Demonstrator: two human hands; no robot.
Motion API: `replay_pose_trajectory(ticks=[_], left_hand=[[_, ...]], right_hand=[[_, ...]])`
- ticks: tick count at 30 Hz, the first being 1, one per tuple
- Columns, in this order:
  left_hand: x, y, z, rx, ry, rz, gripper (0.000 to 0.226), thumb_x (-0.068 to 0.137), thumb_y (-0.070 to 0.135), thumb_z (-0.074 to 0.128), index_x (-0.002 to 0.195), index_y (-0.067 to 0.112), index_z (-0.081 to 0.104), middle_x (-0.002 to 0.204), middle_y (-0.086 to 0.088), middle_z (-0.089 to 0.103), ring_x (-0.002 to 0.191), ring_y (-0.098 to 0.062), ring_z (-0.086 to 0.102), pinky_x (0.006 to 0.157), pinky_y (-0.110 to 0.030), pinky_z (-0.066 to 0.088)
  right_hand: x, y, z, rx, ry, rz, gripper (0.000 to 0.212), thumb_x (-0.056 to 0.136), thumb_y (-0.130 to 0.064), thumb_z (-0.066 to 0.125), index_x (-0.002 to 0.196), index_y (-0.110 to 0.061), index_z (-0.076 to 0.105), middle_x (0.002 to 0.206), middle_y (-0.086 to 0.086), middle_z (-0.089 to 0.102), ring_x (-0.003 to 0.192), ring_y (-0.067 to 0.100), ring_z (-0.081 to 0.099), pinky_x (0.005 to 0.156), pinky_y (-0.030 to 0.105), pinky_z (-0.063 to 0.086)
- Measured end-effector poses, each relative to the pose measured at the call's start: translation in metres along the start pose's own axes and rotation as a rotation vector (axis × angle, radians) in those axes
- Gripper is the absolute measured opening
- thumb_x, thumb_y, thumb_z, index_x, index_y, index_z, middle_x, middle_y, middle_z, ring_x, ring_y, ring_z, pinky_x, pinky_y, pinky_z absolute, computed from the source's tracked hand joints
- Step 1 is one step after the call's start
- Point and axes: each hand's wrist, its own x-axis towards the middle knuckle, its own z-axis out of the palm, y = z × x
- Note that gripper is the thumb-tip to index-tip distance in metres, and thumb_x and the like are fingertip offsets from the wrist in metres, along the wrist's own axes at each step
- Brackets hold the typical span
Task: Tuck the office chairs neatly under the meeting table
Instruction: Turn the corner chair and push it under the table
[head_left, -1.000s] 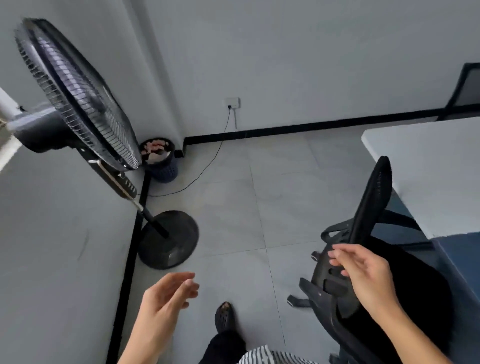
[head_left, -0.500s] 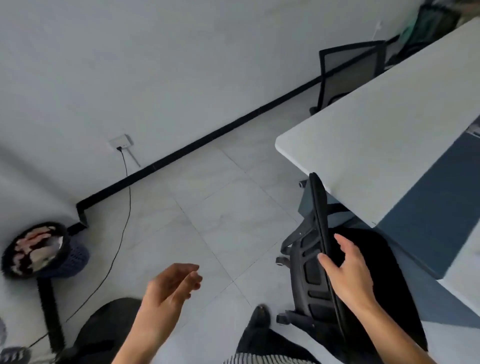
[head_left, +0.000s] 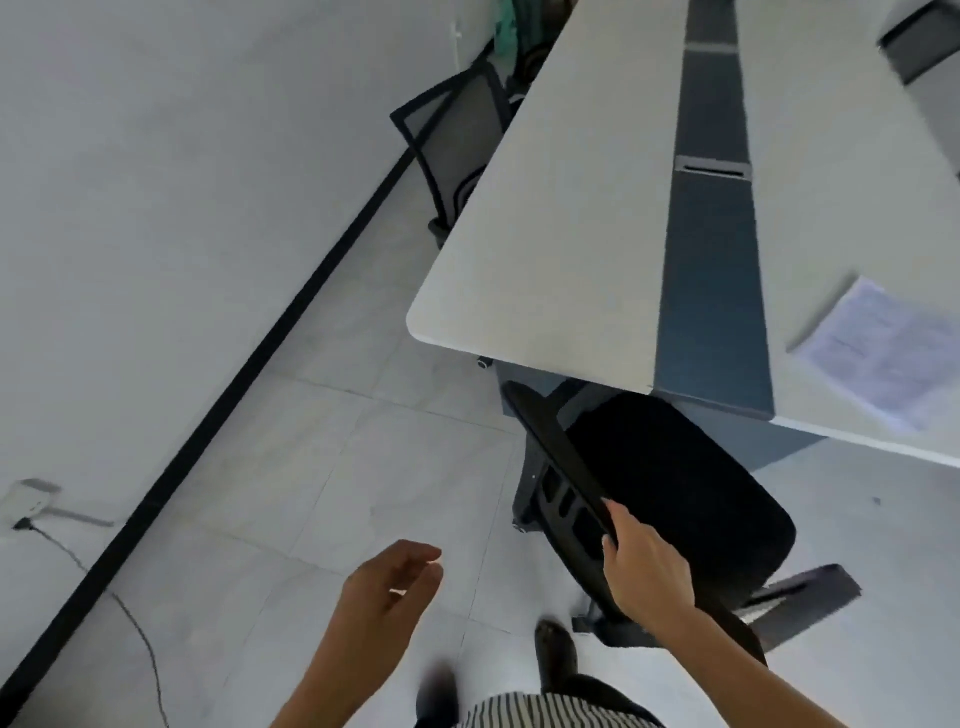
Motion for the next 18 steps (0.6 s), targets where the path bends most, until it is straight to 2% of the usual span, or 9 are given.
replay_pose_trajectory(ticks=[2, 4, 7, 11, 13, 15, 17, 18], left_hand=[[0.016, 0.0, -0.007, 0.104, -0.102, 0.073, 0.01, 0.087, 0.022, 0.061, 0.09, 0.03, 0.066, 0.082, 0.018, 0.069, 0.077, -0.001, 0.063, 0.065, -0.012, 0.047], [0.033, -0.002, -0.009, 0.227, -0.169, 0.162, 0.009, 0.087, 0.027, 0.059, 0.094, 0.029, 0.064, 0.079, 0.015, 0.068, 0.081, -0.001, 0.062, 0.07, -0.014, 0.048], [0.06, -0.007, 0.002, 0.436, -0.211, 0.372, 0.021, 0.089, 0.038, 0.053, 0.105, 0.027, 0.06, 0.103, 0.017, 0.061, 0.095, -0.002, 0.056, 0.086, -0.022, 0.045], [0.078, 0.0, 0.038, 0.62, -0.244, 0.582, 0.051, 0.086, 0.056, 0.03, 0.115, 0.022, 0.055, 0.117, 0.008, 0.054, 0.107, -0.01, 0.048, 0.095, -0.025, 0.038], [0.078, -0.006, 0.06, 0.697, -0.313, 0.617, 0.061, 0.085, 0.062, 0.019, 0.118, 0.024, 0.053, 0.12, 0.007, 0.055, 0.11, -0.011, 0.049, 0.099, -0.027, 0.036], [0.067, -0.019, 0.084, 0.779, -0.415, 0.616, 0.069, 0.085, 0.067, 0.007, 0.118, 0.028, 0.052, 0.119, 0.009, 0.056, 0.108, -0.009, 0.05, 0.1, -0.026, 0.036], [0.049, -0.033, 0.107, 0.856, -0.456, 0.642, 0.075, 0.082, 0.068, -0.002, 0.114, 0.028, 0.054, 0.114, 0.01, 0.056, 0.103, -0.008, 0.05, 0.096, -0.023, 0.039], [0.039, -0.039, 0.116, 0.865, -0.45, 0.633, 0.07, 0.085, 0.065, 0.003, 0.111, 0.028, 0.056, 0.111, 0.011, 0.057, 0.1, -0.007, 0.05, 0.091, -0.022, 0.041]], right_hand=[[-0.02, -0.004, 0.007, -0.027, 0.031, 0.043, 0.045, 0.099, -0.03, 0.041, 0.143, -0.029, 0.032, 0.127, -0.005, 0.061, 0.106, 0.014, 0.063, 0.088, 0.03, 0.053], [-0.04, -0.005, 0.011, -0.064, 0.062, 0.069, 0.043, 0.098, -0.029, 0.041, 0.141, -0.033, 0.035, 0.128, -0.01, 0.059, 0.107, 0.014, 0.062, 0.089, 0.029, 0.051], [-0.068, 0.006, 0.009, -0.078, 0.102, 0.104, 0.038, 0.096, -0.037, 0.044, 0.134, -0.039, 0.044, 0.125, -0.014, 0.062, 0.105, 0.012, 0.062, 0.086, 0.027, 0.048], [-0.11, 0.042, 0.003, -0.002, 0.079, 0.154, 0.041, 0.086, -0.061, 0.049, 0.123, -0.043, 0.056, 0.116, -0.022, 0.064, 0.106, 0.005, 0.059, 0.087, 0.024, 0.044], [-0.123, 0.061, -0.006, 0.105, 0.096, 0.214, 0.043, 0.081, -0.069, 0.044, 0.109, -0.043, 0.064, 0.103, -0.024, 0.067, 0.098, 0.003, 0.06, 0.08, 0.02, 0.043], [-0.132, 0.086, -0.014, 0.155, 0.221, 0.32, 0.044, 0.082, -0.069, 0.041, 0.097, -0.039, 0.069, 0.089, -0.019, 0.07, 0.086, 0.007, 0.063, 0.071, 0.02, 0.042], [-0.136, 0.114, -0.018, 0.061, 0.343, 0.409, 0.045, 0.088, -0.061, 0.041, 0.091, -0.03, 0.073, 0.082, -0.012, 0.071, 0.082, 0.015, 0.064, 0.072, 0.026, 0.042], [-0.137, 0.126, -0.018, 0.001, 0.377, 0.437, 0.047, 0.089, -0.06, 0.04, 0.088, -0.028, 0.073, 0.08, -0.01, 0.071, 0.082, 0.018, 0.065, 0.074, 0.029, 0.042]])
